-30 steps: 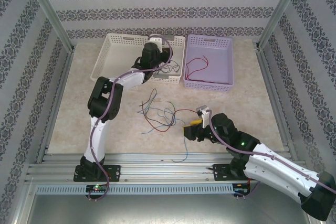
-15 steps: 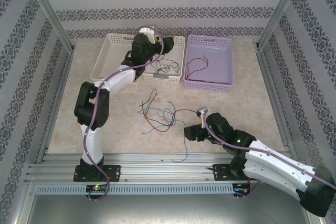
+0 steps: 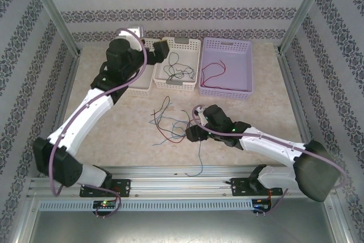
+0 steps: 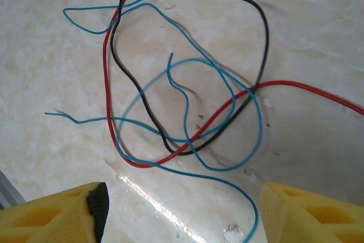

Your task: Untangle the cables

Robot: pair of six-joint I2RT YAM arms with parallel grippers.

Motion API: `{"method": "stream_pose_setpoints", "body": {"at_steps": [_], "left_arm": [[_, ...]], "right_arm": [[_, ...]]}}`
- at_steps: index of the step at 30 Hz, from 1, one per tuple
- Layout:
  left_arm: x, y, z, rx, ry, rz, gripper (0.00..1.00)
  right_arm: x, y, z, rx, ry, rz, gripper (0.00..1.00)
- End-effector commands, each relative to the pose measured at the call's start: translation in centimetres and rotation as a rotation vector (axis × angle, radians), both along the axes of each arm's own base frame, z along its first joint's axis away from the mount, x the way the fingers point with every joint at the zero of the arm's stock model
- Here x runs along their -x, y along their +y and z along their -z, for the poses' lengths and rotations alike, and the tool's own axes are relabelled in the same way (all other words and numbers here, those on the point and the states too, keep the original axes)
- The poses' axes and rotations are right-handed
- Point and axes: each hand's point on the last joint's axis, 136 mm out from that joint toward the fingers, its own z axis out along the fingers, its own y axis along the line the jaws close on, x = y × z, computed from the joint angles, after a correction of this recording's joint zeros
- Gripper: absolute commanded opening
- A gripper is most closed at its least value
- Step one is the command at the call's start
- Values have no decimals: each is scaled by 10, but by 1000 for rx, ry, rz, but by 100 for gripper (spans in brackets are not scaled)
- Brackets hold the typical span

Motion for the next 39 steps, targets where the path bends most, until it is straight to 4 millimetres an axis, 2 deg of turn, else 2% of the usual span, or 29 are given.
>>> {"method": "stream_pose_setpoints", "body": {"at_steps": [1,4,7,11,18,24,30,34,39], "left_arm": [[30,38,48,-168,137,-107,100],[55,68,57,-210,114,-209,100],[73,89,65,-234,72,-282,100],[80,107,72,-264,53,-367,100],[81,111,75,-284,60,-383,100],[88,120,69,-302,24,-427,100],[90,118,69,-325,10,-431,100],[90,120,69,-332,8,-440,100],[90,119,69,-332,6,-438,100]], "right_arm": [[2,21,-6,-15,-25,-104,71],[7,23,6,18,15,-116,71],[14,20,24,47,71,-104,70],[19,11,43,141,137,-55,69],[13,0,50,228,116,17,68],[-2,1,60,277,98,62,65],[-14,8,67,292,81,80,62],[-18,7,77,326,83,90,55],[-19,4,84,351,83,95,39]]}}
